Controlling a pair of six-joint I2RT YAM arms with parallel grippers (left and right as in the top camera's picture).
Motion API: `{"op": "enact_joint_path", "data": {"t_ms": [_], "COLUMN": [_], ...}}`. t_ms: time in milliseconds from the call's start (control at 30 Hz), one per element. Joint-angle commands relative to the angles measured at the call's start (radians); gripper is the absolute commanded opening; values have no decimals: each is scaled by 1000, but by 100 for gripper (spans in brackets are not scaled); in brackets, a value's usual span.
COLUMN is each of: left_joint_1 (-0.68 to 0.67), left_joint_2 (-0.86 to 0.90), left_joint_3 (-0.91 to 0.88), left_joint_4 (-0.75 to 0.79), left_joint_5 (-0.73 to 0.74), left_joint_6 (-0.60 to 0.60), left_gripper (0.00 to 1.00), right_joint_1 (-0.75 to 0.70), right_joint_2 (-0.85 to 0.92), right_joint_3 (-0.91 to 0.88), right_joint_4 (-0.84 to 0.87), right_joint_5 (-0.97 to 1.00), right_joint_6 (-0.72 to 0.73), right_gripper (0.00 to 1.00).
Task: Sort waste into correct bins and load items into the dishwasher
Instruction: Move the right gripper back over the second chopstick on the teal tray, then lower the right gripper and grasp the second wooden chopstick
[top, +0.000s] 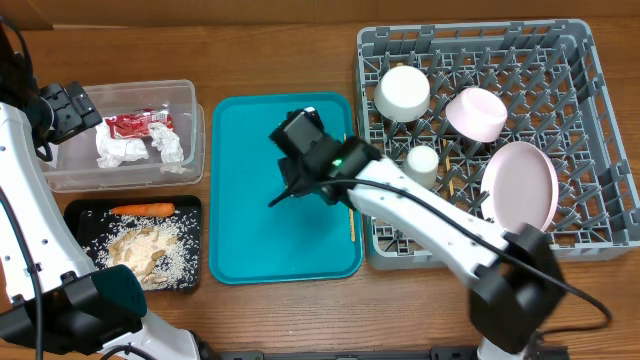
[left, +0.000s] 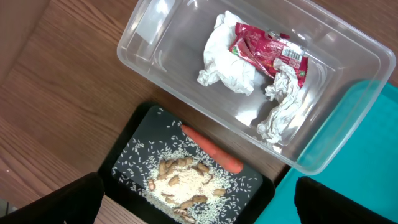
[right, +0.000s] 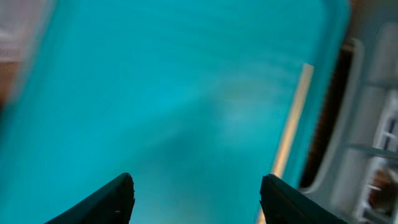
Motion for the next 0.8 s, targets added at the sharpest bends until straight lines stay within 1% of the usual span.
{"op": "enact_joint_path", "data": {"t_ms": [0,133,200,400,500,600,700,767], "left_joint_1": [1,1,1,1,1,1,1,1], "left_joint_2": [-16,-16,-16,-16,-16,-16,-16,-16], "left_joint_3": [21,21,21,21,21,21,21,21], "left_joint_4": [0,0,0,0,0,0,0,0], "left_joint_5": [-13,-13,-13,-13,-13,-13,-13,-13], "left_joint_6": [15,15,15,15,15,15,15,15], "left_gripper": [100,100,100,100,100,100,100,100], "right_joint_1": [-26,-58,-72,-109,-110,-109,-116,-116], "right_joint_2": [64,105,124,204,210,211,215,228], "right_joint_3": [7,7,7,7,7,7,7,7], "right_joint_4": [-23,-63,-70,-19,6,3,13,18], "right_joint_5": [132,50,48,34,25,29,29,29], "right_joint_6": [52,81,98,101,105,148,215,234], "right_gripper": [68,67,67,67,66,63,61,61]}}
